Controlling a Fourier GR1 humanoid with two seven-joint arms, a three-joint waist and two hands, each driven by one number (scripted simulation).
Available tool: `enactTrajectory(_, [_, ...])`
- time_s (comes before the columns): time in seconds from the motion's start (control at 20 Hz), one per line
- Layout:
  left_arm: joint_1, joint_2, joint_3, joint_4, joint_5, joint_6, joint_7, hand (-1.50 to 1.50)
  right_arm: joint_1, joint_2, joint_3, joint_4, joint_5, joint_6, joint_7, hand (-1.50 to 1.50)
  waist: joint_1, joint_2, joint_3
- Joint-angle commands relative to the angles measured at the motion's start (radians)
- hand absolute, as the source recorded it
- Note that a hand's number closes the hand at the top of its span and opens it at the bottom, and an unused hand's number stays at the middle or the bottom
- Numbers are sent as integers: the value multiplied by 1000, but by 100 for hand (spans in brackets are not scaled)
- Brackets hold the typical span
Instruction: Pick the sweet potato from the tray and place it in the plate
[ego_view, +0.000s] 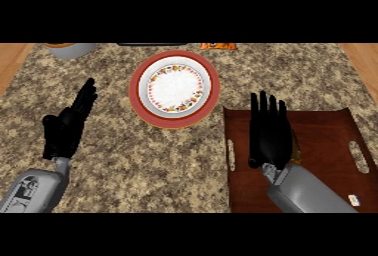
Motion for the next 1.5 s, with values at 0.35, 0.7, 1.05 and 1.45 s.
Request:
enactTrajectory(0.35, [-49,-55,-1,24,-41,7,28,0,13,33,-130,-66,-38,314,136,-150,8,7,3])
enactTrajectory(0.7, [-51,-59,19,21,-47,-12,36,0,30,46,-183,50,-18,357,73,-150,14,9,3])
enactTrajectory(1.05, [-2,-54,47,4,-43,-58,-7,0,69,96,-247,176,46,290,29,-150,23,9,4])
enactTrajectory(1.45, [-67,-117,60,37,-111,-47,41,0,55,91,-357,254,75,318,-89,-150,17,10,4])
